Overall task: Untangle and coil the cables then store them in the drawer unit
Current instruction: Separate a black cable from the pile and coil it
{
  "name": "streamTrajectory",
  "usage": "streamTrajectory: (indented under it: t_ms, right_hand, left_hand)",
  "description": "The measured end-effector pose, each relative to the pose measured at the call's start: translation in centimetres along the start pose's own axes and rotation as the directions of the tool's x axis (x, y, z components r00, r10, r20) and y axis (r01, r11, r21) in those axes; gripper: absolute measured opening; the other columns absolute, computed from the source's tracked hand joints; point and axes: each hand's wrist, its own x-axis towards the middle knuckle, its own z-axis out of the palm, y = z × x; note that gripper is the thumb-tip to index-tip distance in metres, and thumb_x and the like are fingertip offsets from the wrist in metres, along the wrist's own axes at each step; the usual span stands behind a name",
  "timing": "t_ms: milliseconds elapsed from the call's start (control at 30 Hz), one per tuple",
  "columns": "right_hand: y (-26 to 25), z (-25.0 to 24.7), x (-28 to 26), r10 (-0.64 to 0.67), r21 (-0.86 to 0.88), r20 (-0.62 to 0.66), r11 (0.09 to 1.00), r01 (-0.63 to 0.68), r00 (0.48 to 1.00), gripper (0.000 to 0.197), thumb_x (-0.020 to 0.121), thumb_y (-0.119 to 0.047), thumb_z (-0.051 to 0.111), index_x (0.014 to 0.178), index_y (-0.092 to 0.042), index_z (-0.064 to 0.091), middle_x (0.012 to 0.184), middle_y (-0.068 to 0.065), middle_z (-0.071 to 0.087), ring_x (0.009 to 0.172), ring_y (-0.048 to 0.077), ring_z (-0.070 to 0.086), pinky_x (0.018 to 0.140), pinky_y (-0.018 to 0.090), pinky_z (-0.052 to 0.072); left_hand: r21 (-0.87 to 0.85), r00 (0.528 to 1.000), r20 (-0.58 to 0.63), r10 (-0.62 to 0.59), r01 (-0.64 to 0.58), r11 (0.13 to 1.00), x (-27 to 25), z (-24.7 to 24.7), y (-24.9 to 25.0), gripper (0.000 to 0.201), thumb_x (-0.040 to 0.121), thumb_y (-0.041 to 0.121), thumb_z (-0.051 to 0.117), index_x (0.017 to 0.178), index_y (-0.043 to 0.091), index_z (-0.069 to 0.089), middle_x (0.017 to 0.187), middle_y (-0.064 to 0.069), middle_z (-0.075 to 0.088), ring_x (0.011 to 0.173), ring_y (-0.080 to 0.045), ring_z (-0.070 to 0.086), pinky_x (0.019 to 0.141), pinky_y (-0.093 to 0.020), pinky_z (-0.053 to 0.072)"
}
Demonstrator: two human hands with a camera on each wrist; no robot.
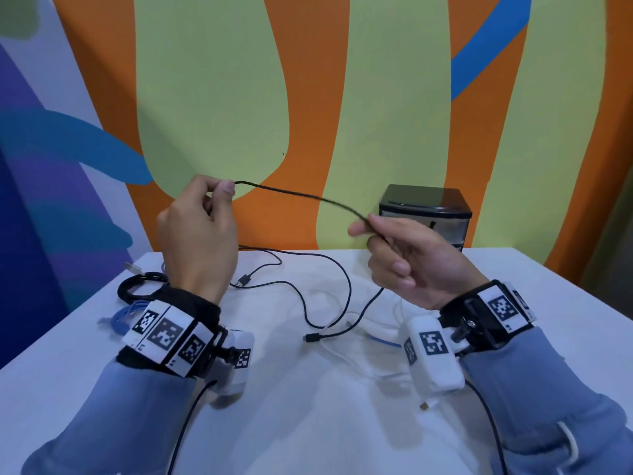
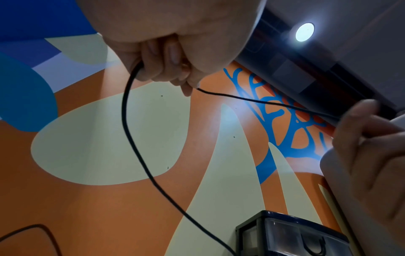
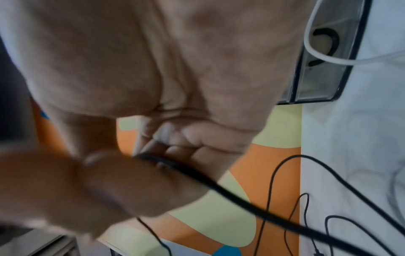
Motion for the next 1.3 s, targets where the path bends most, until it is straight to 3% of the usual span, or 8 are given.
streamTrajectory:
  t_ms: [133, 300, 400, 533, 667, 967, 1133, 1300]
  right_hand:
    - [-0.8, 0.0, 0.3, -0.195, 0.219, -0.198, 0.946, 0.238, 0.961, 0.044, 0.111, -0.036, 0.036, 0.139, -0.014, 0.063, 0.056, -0.008, 0.051, 0.042, 0.002, 0.043, 0.043, 0.015, 0.030]
    - [-0.7, -1.5, 0.7, -0.293, 0.280, -0.435, 0.855, 0.437, 0.852, 0.052, 0.114, -0.035, 0.030, 0.153, -0.004, 0.044, 0.083, -0.005, 0.073, 0.052, 0.003, 0.053, 0.044, 0.013, 0.039]
    - [-0.4, -1.3, 0.9, -0.340, 0.210, -0.441, 0.861, 0.464, 0.831, 0.050, 0.115, -0.032, 0.029, 0.151, 0.000, 0.043, 0.115, 0.011, 0.077, 0.095, 0.016, 0.076, 0.073, 0.022, 0.059]
    - [0.6, 0.9, 1.6, -0.411, -0.266, -0.361, 0.906, 0.330, 0.837, 0.043, 0.115, -0.029, 0.032, 0.148, -0.006, 0.048, 0.112, 0.020, 0.077, 0.108, 0.031, 0.075, 0.091, 0.034, 0.061]
    - [1.9, 2.0, 1.2, -0.271, -0.585, -0.225, 0.806, 0.093, 0.936, 0.032, 0.112, -0.031, 0.046, 0.127, -0.016, 0.070, 0.068, 0.026, 0.064, 0.054, 0.027, 0.058, 0.048, 0.028, 0.049]
    - [0.0, 2.4, 0.2, 0.035, -0.320, 0.040, 0.947, -0.021, 0.999, 0.047, 0.105, -0.034, 0.041, 0.111, 0.001, 0.073, 0.048, 0.000, 0.027, 0.044, 0.014, 0.014, 0.049, 0.030, 0.013]
    - [0.0, 2.7, 0.2, -0.064, -0.144, 0.019, 0.987, 0.066, 0.998, 0.048, 0.109, -0.024, 0.035, 0.141, 0.002, 0.059, 0.053, 0.000, 0.049, 0.045, 0.016, 0.011, 0.049, 0.032, 0.009]
    - [0.2, 2.8, 0.9, -0.231, 0.057, -0.264, 0.965, 0.254, 0.936, 0.044, 0.112, -0.022, 0.036, 0.144, 0.003, 0.053, 0.049, -0.004, 0.041, 0.067, 0.022, 0.074, 0.060, 0.025, 0.056]
  left_hand:
    - [0.058, 0.917, 0.393, 0.070, -0.101, 0.993, -0.6, 0.6, 0.0, 0.020, 0.104, 0.038, 0.064, 0.091, 0.027, 0.074, 0.060, 0.005, 0.058, 0.055, -0.013, 0.046, 0.055, -0.026, 0.036]
    - [-0.080, 0.488, 0.841, 0.234, -0.316, 0.945, -3.8, 1.6, 2.1, 0.030, 0.102, 0.037, 0.067, 0.129, 0.050, 0.071, 0.076, 0.022, 0.066, 0.061, -0.008, 0.055, 0.063, -0.020, 0.039]
    - [-0.160, 0.370, 0.877, 0.307, -0.378, 0.912, -5.3, 1.6, 4.0, 0.040, 0.104, 0.036, 0.064, 0.141, 0.054, 0.061, 0.071, 0.027, 0.062, 0.062, 0.000, 0.054, 0.063, -0.022, 0.039]
    - [-0.301, 0.391, 0.831, 0.396, -0.282, 0.911, -5.6, 1.3, 5.1, 0.029, 0.105, 0.032, 0.067, 0.133, 0.035, 0.073, 0.060, 0.023, 0.058, 0.055, -0.006, 0.048, 0.057, -0.022, 0.033]
    - [-0.498, 0.595, 0.654, 0.466, -0.125, 0.858, -4.7, 0.4, 5.3, 0.013, 0.100, 0.024, 0.076, 0.091, 0.015, 0.079, 0.065, 0.001, 0.066, 0.055, -0.022, 0.046, 0.054, -0.032, 0.035]
    - [-0.558, 0.969, 0.228, 0.095, 0.049, 0.829, -0.7, -0.2, 2.2, 0.031, 0.083, 0.031, 0.087, 0.076, 0.005, 0.070, 0.069, -0.011, 0.052, 0.065, -0.018, 0.039, 0.060, -0.025, 0.032]
    - [-0.319, 0.891, 0.441, 0.105, 0.047, 0.947, -0.9, 0.9, 0.2, 0.030, 0.097, 0.044, 0.074, 0.080, 0.020, 0.080, 0.062, -0.006, 0.051, 0.060, -0.019, 0.042, 0.062, -0.026, 0.036]
    - [-0.155, 0.442, 0.883, 0.155, -0.038, 0.987, -3.1, 1.6, 1.9, 0.034, 0.106, 0.038, 0.064, 0.139, 0.046, 0.066, 0.073, 0.005, 0.060, 0.060, -0.006, 0.047, 0.061, -0.024, 0.041]
